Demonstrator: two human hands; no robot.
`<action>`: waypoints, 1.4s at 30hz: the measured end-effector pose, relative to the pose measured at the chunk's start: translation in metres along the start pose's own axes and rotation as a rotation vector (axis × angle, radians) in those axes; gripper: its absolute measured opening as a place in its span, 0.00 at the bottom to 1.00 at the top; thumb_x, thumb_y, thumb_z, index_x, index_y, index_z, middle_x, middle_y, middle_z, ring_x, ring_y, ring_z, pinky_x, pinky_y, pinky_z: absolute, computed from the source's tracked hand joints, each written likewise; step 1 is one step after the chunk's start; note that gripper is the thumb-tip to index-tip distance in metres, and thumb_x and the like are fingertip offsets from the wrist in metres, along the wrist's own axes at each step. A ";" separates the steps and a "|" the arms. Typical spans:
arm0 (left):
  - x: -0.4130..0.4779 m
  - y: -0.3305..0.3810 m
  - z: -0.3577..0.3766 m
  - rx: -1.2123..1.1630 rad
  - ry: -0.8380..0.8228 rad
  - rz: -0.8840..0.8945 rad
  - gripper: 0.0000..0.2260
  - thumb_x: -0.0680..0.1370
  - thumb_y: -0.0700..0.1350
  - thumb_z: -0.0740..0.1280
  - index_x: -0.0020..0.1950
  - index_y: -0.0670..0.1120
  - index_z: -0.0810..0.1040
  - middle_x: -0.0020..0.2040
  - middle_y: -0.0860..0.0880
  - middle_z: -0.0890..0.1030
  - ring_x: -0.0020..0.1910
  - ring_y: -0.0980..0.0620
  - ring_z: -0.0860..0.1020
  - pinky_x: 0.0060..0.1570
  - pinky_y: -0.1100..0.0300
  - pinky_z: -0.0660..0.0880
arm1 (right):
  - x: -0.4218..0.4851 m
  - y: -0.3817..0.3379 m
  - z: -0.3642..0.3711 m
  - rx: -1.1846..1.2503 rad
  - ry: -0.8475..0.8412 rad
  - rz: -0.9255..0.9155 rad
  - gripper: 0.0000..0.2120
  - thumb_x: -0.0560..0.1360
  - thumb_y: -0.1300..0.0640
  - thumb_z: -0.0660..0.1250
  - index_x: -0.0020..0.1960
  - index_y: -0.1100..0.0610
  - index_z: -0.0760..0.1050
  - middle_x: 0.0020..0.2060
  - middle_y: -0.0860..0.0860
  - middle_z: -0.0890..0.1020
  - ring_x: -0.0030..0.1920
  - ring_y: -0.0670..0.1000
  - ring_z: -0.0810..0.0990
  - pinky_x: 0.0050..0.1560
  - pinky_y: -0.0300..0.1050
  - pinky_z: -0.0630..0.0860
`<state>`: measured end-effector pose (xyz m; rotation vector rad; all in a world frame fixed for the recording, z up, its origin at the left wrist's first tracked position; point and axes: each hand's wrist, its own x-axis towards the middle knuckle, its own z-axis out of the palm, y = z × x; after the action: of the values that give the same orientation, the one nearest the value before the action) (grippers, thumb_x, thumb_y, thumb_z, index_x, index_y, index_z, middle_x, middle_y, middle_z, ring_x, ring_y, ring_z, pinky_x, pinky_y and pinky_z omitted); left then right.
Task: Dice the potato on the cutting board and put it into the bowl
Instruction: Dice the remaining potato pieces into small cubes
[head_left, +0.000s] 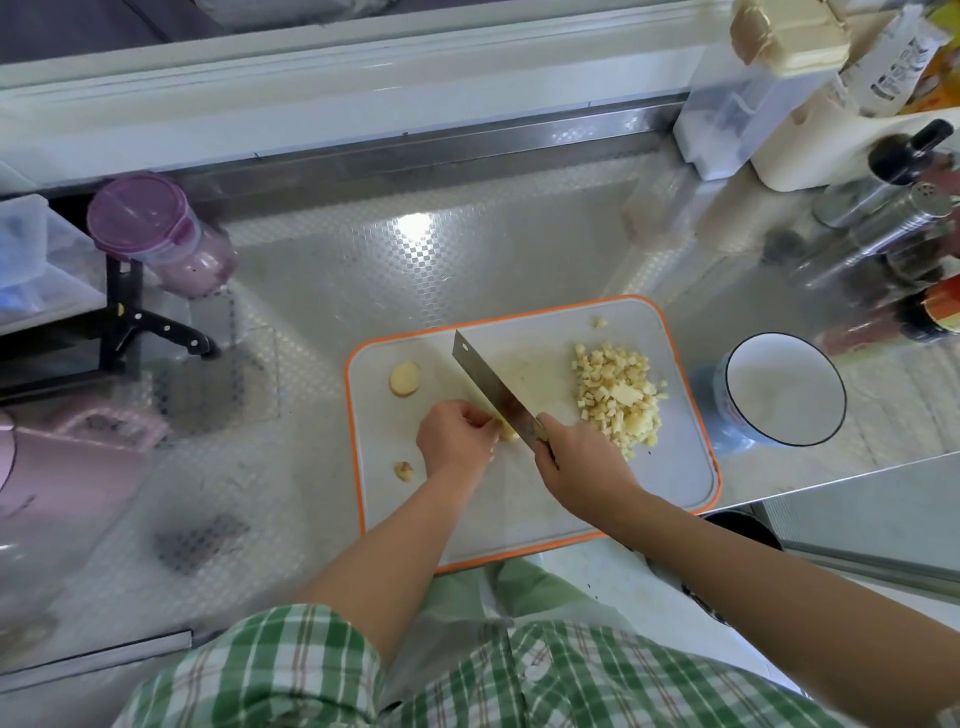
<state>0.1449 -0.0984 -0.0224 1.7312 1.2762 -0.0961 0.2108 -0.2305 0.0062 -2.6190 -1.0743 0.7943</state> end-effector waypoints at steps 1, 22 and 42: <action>0.000 0.000 0.000 0.009 0.002 0.002 0.06 0.69 0.44 0.73 0.33 0.46 0.81 0.26 0.50 0.81 0.30 0.51 0.82 0.43 0.53 0.80 | 0.000 -0.001 0.001 -0.006 -0.001 0.007 0.05 0.80 0.56 0.54 0.46 0.55 0.63 0.28 0.52 0.67 0.31 0.58 0.70 0.31 0.45 0.64; -0.002 0.002 -0.003 -0.032 -0.010 -0.028 0.07 0.68 0.41 0.69 0.29 0.45 0.82 0.26 0.49 0.81 0.29 0.51 0.82 0.40 0.53 0.81 | -0.001 -0.001 0.001 0.016 0.028 -0.029 0.06 0.81 0.55 0.56 0.48 0.57 0.66 0.28 0.52 0.68 0.30 0.58 0.71 0.30 0.45 0.63; 0.001 0.001 -0.001 -0.016 -0.006 -0.015 0.09 0.70 0.43 0.70 0.29 0.46 0.81 0.26 0.49 0.81 0.30 0.51 0.82 0.40 0.53 0.81 | 0.008 -0.002 0.001 0.156 0.114 -0.017 0.07 0.81 0.55 0.58 0.46 0.57 0.68 0.27 0.50 0.69 0.29 0.55 0.71 0.28 0.46 0.61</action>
<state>0.1455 -0.0973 -0.0221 1.7069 1.2832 -0.0995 0.2137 -0.2232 0.0026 -2.4891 -0.9622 0.6866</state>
